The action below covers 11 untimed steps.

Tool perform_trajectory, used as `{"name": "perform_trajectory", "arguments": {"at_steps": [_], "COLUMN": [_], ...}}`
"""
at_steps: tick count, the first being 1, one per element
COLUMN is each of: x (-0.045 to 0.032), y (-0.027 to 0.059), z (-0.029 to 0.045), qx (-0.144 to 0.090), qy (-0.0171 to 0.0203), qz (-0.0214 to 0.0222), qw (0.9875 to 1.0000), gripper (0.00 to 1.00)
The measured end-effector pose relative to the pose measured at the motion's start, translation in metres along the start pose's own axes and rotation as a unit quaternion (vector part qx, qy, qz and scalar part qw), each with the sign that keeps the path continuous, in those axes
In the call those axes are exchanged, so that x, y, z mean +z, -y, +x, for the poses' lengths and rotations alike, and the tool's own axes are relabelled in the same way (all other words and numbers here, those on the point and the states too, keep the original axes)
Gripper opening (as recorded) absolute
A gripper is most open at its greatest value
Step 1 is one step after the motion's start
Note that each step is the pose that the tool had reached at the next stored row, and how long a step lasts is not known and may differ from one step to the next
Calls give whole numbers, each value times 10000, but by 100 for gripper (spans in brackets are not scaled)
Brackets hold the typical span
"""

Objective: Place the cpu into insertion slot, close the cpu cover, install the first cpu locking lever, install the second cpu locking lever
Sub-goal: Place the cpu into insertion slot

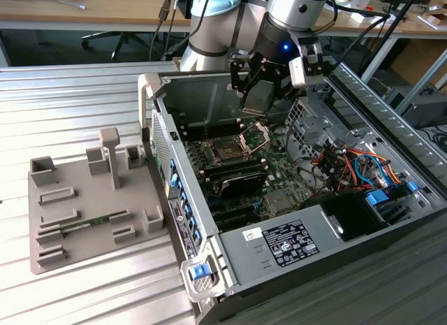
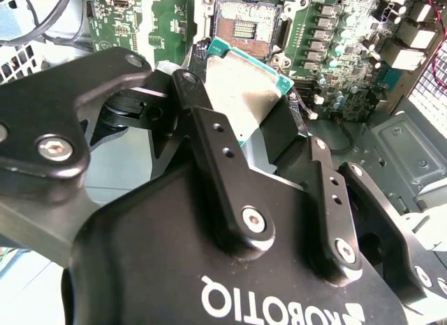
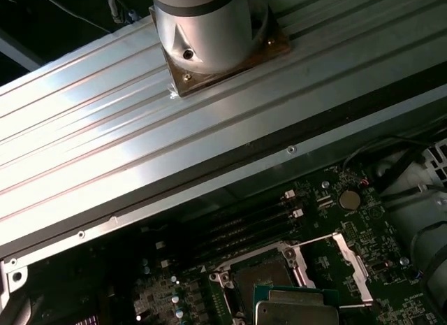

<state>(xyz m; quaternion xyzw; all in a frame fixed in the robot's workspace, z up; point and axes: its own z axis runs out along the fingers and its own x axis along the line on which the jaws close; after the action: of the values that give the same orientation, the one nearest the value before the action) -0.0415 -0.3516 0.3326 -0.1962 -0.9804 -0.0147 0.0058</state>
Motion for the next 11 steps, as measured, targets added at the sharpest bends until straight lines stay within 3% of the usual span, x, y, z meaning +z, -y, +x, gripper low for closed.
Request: {"name": "perform_trajectory", "arguments": {"at_steps": [11], "x": [0], "y": [0], "z": [0], "qx": [101], "qy": [3], "qz": [-1], "qw": [9999], "gripper": [54]}}
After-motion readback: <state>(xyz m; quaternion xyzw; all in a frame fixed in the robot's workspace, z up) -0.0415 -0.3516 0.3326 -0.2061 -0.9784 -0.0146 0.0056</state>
